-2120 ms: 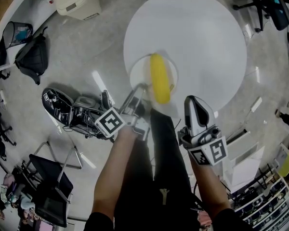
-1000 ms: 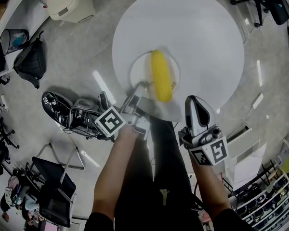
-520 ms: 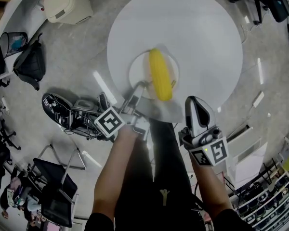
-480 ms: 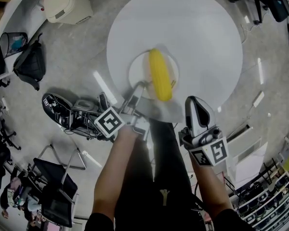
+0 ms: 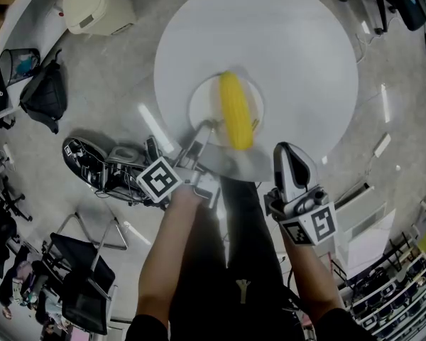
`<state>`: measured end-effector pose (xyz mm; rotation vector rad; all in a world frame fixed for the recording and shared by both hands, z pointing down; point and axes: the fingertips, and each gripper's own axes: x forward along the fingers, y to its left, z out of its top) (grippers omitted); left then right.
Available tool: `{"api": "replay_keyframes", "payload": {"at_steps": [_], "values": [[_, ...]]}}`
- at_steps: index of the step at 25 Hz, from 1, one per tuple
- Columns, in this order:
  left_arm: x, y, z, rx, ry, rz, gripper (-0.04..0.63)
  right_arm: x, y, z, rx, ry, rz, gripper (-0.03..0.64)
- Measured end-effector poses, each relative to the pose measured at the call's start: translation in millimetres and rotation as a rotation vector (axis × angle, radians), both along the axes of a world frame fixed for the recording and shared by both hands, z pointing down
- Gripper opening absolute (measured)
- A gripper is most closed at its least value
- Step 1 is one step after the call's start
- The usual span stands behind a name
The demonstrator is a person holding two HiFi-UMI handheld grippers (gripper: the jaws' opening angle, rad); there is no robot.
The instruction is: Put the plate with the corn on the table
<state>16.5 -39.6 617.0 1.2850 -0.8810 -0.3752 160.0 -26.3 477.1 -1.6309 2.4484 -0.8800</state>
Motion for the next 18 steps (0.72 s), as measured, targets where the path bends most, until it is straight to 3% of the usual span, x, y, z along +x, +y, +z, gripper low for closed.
{"api": "replay_keyframes", "payload": {"at_steps": [18], "values": [[0.5,4.6,-0.8,-0.016,0.061,-0.007,0.276,-6.8,0.1,2.4,-0.008,0.005,-0.008,0.008]]}}
